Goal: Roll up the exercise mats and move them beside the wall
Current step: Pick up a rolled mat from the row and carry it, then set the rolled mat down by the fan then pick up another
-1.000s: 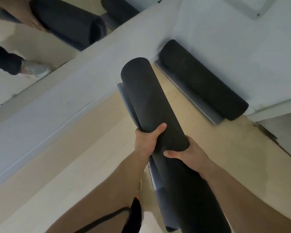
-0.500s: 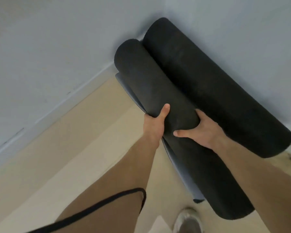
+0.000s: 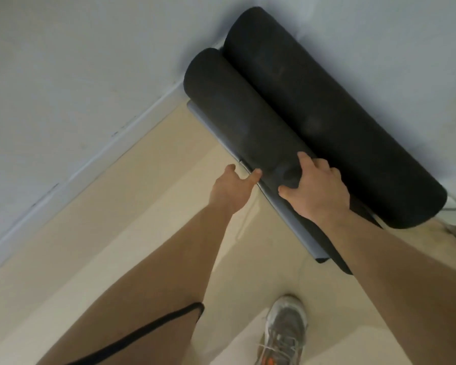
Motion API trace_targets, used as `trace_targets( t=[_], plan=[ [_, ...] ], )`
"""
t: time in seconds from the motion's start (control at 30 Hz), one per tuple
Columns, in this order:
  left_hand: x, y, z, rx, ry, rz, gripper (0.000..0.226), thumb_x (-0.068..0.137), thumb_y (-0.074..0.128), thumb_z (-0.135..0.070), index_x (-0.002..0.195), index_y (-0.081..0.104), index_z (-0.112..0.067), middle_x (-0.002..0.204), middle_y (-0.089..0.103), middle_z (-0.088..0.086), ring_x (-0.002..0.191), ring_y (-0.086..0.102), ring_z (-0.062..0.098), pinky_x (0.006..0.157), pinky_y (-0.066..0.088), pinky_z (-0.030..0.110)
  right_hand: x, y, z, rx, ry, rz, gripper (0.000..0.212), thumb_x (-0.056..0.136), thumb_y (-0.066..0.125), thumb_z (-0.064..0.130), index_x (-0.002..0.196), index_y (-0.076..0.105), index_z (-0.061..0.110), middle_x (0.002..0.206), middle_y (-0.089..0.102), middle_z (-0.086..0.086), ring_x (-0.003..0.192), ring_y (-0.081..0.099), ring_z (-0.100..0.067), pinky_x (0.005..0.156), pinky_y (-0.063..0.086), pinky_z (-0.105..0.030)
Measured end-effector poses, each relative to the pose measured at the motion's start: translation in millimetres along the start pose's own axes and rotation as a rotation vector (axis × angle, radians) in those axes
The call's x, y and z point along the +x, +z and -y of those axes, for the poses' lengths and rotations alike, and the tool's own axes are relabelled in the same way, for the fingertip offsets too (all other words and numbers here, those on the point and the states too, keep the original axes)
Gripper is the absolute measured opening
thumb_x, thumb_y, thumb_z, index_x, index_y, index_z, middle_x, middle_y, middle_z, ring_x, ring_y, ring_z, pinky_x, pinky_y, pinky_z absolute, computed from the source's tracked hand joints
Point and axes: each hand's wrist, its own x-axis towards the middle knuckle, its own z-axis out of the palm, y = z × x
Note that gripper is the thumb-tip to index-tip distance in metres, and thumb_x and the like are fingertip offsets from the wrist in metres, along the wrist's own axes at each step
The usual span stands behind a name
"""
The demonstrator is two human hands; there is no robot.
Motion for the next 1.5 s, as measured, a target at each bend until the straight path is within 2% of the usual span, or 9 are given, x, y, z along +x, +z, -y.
trace_targets(
  t=[0.13, 0.27, 0.47, 0.63, 0.9, 1.1, 1.23, 1.3, 1.5],
  plan=[
    [-60, -61, 34, 0.175, -0.024, -0.001, 0.081, 0.098, 0.053, -0.064, 0.160, 0.031, -0.017, 0.159, 0.047, 0.005, 0.142, 0.047, 0.030, 0.114, 0.041, 0.043, -55, -19, 35, -0.031, -0.063, 0.024, 0.087, 0.091, 0.065, 0.054, 0.161, 0.021, 0.028, 0.153, 0.042, -0.011, 0.135, 0.044, -0.037, 0.104, 0.044, -0.051],
    [-127, -124, 68, 0.239, -0.042, -0.073, 0.073, 0.099, 0.056, -0.057, 0.157, 0.038, -0.018, 0.155, 0.050, 0.003, 0.140, 0.048, 0.025, 0.110, 0.041, 0.038, -114, -34, 90, -0.086, -0.153, 0.049, 0.081, 0.090, 0.064, 0.052, 0.158, 0.025, 0.030, 0.148, 0.045, -0.008, 0.132, 0.046, -0.035, 0.101, 0.044, -0.049],
    [-251, -181, 151, 0.130, -0.159, -0.246, 0.060, 0.101, 0.056, -0.050, 0.152, 0.046, -0.021, 0.151, 0.053, 0.002, 0.136, 0.051, 0.023, 0.108, 0.042, 0.037, -228, -20, 185, -0.231, -0.450, 0.107, 0.075, 0.094, 0.062, 0.049, 0.156, 0.027, 0.028, 0.142, 0.049, -0.007, 0.125, 0.051, -0.033, 0.097, 0.046, -0.046],
    [-372, -194, 261, 0.003, -0.274, -0.338, 0.061, 0.101, 0.054, -0.049, 0.153, 0.044, -0.019, 0.150, 0.052, 0.003, 0.134, 0.053, 0.024, 0.109, 0.044, 0.040, -358, 38, 245, -0.377, -0.699, 0.166, 0.074, 0.094, 0.059, 0.050, 0.156, 0.028, 0.028, 0.146, 0.046, -0.003, 0.125, 0.049, -0.031, 0.099, 0.043, -0.043],
    [-587, -193, 518, -0.217, -0.428, -0.494, 0.061, 0.102, 0.052, -0.048, 0.155, 0.041, -0.019, 0.153, 0.048, 0.001, 0.134, 0.052, 0.024, 0.106, 0.046, 0.040, -603, 195, 332, -0.612, -0.950, 0.232, 0.072, 0.095, 0.058, 0.050, 0.157, 0.027, 0.028, 0.146, 0.045, -0.004, 0.127, 0.048, -0.032, 0.100, 0.044, -0.044],
    [-776, -139, 734, -0.329, -0.578, -0.562, 0.061, 0.102, 0.053, -0.048, 0.154, 0.042, -0.018, 0.154, 0.048, 0.004, 0.135, 0.052, 0.027, 0.108, 0.046, 0.041, -821, 356, 372, -0.717, -1.098, 0.356, 0.071, 0.095, 0.058, 0.045, 0.157, 0.028, 0.027, 0.149, 0.043, -0.008, 0.131, 0.046, -0.036, 0.101, 0.041, -0.043],
    [-885, -98, 861, -0.403, -0.706, -0.592, 0.050, 0.102, 0.053, -0.045, 0.143, 0.051, -0.016, 0.144, 0.055, 0.005, 0.123, 0.057, 0.028, 0.099, 0.050, 0.042, -945, 457, 383, -0.777, -1.184, 0.437, 0.073, 0.095, 0.058, 0.044, 0.158, 0.026, 0.028, 0.149, 0.042, -0.008, 0.131, 0.045, -0.035, 0.100, 0.042, -0.043],
    [-923, -76, 915, -0.466, -0.757, -0.610, 0.046, 0.102, 0.052, -0.044, 0.139, 0.052, -0.018, 0.141, 0.056, 0.003, 0.122, 0.056, 0.026, 0.097, 0.049, 0.039, -994, 504, 383, -0.825, -1.230, 0.472, 0.072, 0.095, 0.058, 0.044, 0.158, 0.027, 0.028, 0.147, 0.044, -0.008, 0.128, 0.047, -0.035, 0.097, 0.043, -0.043],
    [-981, -34, 1053, -0.610, -0.881, -0.564, 0.059, 0.103, 0.049, -0.045, 0.154, 0.041, -0.017, 0.155, 0.046, 0.001, 0.135, 0.051, 0.023, 0.105, 0.043, 0.038, -1078, 630, 387, -0.882, -1.227, 0.596, 0.068, 0.093, 0.061, 0.044, 0.152, 0.032, 0.026, 0.148, 0.044, -0.008, 0.129, 0.048, -0.038, 0.102, 0.046, -0.047]
  ],
)
